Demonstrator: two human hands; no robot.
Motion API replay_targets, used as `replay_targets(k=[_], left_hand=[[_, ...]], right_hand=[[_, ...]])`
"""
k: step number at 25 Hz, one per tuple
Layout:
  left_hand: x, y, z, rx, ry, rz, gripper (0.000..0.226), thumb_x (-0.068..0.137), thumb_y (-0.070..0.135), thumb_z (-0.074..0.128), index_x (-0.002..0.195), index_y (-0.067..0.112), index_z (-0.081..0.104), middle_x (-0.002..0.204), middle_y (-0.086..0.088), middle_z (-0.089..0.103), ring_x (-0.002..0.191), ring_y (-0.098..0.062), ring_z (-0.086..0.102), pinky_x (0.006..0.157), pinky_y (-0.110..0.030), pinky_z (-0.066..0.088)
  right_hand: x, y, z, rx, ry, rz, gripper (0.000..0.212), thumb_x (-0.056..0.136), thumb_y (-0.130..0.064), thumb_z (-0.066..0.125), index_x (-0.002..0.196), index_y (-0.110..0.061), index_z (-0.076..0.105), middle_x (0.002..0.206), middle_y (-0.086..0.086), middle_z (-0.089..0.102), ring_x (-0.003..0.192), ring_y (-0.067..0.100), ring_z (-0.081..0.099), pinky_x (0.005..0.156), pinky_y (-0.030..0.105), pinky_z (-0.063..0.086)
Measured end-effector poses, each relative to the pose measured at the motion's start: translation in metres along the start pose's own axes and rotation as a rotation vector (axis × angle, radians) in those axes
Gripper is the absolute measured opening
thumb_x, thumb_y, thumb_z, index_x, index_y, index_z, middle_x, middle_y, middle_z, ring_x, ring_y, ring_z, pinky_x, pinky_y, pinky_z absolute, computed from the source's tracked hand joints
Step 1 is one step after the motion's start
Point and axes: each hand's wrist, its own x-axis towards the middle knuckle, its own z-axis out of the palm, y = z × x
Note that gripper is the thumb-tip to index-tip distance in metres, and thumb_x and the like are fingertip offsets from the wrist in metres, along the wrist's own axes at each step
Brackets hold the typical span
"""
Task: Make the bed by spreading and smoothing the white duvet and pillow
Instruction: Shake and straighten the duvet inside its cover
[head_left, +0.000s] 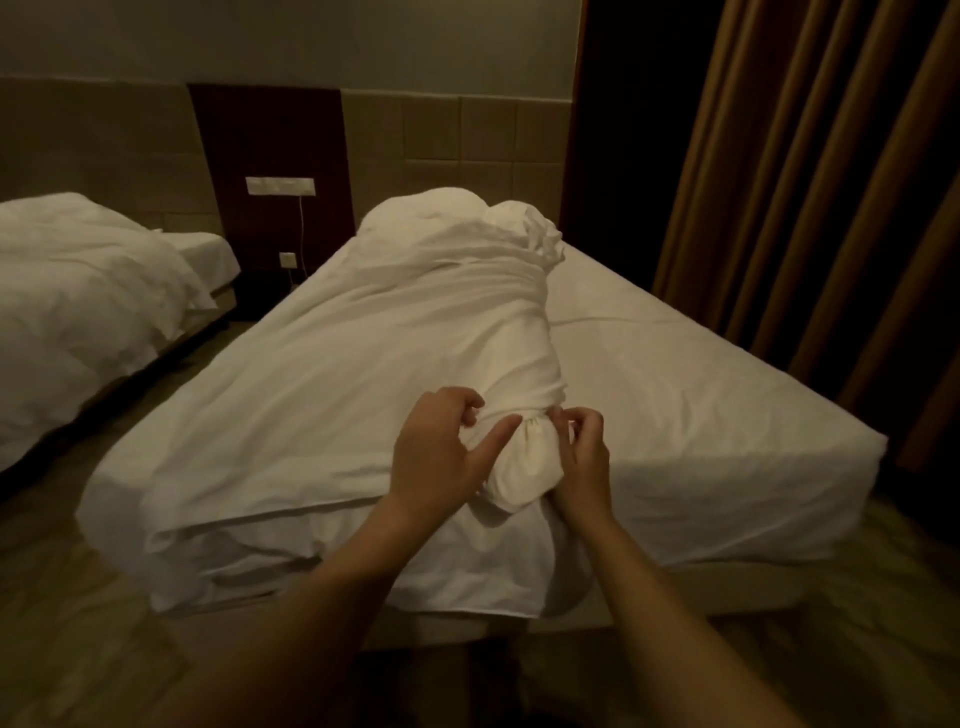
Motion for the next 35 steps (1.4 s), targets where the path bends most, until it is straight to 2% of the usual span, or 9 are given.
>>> replay_targets(k=[2, 4, 13, 17, 20, 23, 27, 32, 35], left_hand=[[-0.009, -0.007, 0.005, 0.085, 0.026, 0.126, 0.042, 0.091, 0.056, 0.064, 0.091, 0.014, 0.066, 0.078, 0.003, 0.059, 0.072, -0.015, 0.052, 0.068, -0.029, 0.045], [-0.013, -0.007, 0.007, 0.125, 0.019, 0.155, 0.04, 0.094, 0.053, 0.063, 0.089, 0.013, 0.068, 0.078, 0.001, 0.062, 0.072, -0.02, 0.053, 0.068, -0.035, 0.044], [0.003, 0.01, -0.005, -0.056, 0.006, -0.174, 0.047, 0.092, 0.064, 0.05, 0.092, 0.019, 0.067, 0.069, 0.013, 0.056, 0.073, -0.01, 0.053, 0.065, -0.03, 0.045], [0.008, 0.009, -0.007, -0.088, 0.035, -0.22, 0.045, 0.093, 0.064, 0.045, 0.085, 0.023, 0.062, 0.064, 0.012, 0.052, 0.068, -0.007, 0.053, 0.06, -0.028, 0.041], [0.014, 0.009, -0.008, -0.082, 0.046, -0.248, 0.046, 0.092, 0.064, 0.041, 0.085, 0.023, 0.062, 0.065, 0.01, 0.056, 0.067, -0.009, 0.056, 0.059, -0.028, 0.04], [0.016, 0.005, -0.005, -0.065, 0.055, -0.229, 0.045, 0.093, 0.063, 0.039, 0.084, 0.024, 0.06, 0.067, 0.005, 0.06, 0.067, -0.014, 0.059, 0.059, -0.029, 0.042], [0.012, 0.0, 0.004, 0.011, 0.06, -0.229, 0.042, 0.093, 0.062, 0.038, 0.082, 0.027, 0.057, 0.068, 0.008, 0.056, 0.066, -0.006, 0.052, 0.059, -0.016, 0.032], [0.007, -0.007, 0.01, 0.083, 0.036, -0.243, 0.042, 0.095, 0.065, 0.031, 0.071, 0.034, 0.046, 0.064, 0.009, 0.051, 0.062, -0.008, 0.05, 0.056, -0.019, 0.029], [0.003, -0.01, 0.013, 0.152, 0.017, -0.228, 0.054, 0.097, 0.068, 0.021, 0.068, 0.028, 0.044, 0.063, 0.007, 0.05, 0.057, -0.011, 0.044, 0.055, -0.026, 0.024]], right_hand=[[0.0, 0.015, -0.002, -0.041, 0.002, -0.086, 0.032, 0.102, -0.048, 0.051, 0.121, -0.023, 0.051, 0.116, 0.0, 0.063, 0.106, 0.02, 0.061, 0.09, 0.042, 0.051], [0.005, 0.023, -0.006, -0.043, -0.01, -0.149, 0.035, 0.099, -0.05, 0.055, 0.126, -0.027, 0.052, 0.122, -0.006, 0.06, 0.112, 0.013, 0.059, 0.098, 0.041, 0.051], [0.035, -0.003, -0.016, 0.041, -0.235, -0.211, 0.029, 0.092, -0.056, 0.053, 0.12, -0.048, 0.053, 0.118, -0.028, 0.063, 0.112, -0.003, 0.059, 0.1, 0.033, 0.051], [0.057, -0.003, -0.02, 0.001, -0.387, -0.278, 0.057, 0.084, -0.063, 0.059, 0.135, -0.041, 0.046, 0.136, -0.015, 0.057, 0.124, 0.002, 0.055, 0.104, 0.031, 0.047], [0.07, 0.001, -0.016, 0.0, -0.473, -0.314, 0.063, 0.083, -0.063, 0.062, 0.138, -0.041, 0.041, 0.14, -0.011, 0.053, 0.128, 0.007, 0.052, 0.11, 0.037, 0.045], [0.074, 0.005, -0.008, 0.02, -0.496, -0.359, 0.063, 0.083, -0.058, 0.066, 0.136, -0.046, 0.034, 0.138, -0.013, 0.05, 0.127, 0.01, 0.052, 0.11, 0.039, 0.044], [0.077, 0.006, -0.002, 0.006, -0.54, -0.346, 0.072, 0.075, -0.062, 0.067, 0.133, -0.04, 0.03, 0.129, -0.009, 0.049, 0.12, 0.015, 0.054, 0.105, 0.038, 0.047], [0.08, 0.016, 0.001, -0.095, -0.572, -0.342, 0.089, 0.065, -0.087, 0.063, 0.125, -0.031, 0.031, 0.122, -0.003, 0.049, 0.114, 0.019, 0.055, 0.102, 0.044, 0.048], [0.081, 0.018, -0.001, -0.159, -0.597, -0.333, 0.085, 0.063, -0.09, 0.062, 0.116, -0.031, 0.032, 0.115, -0.001, 0.051, 0.106, 0.02, 0.058, 0.097, 0.048, 0.05]])
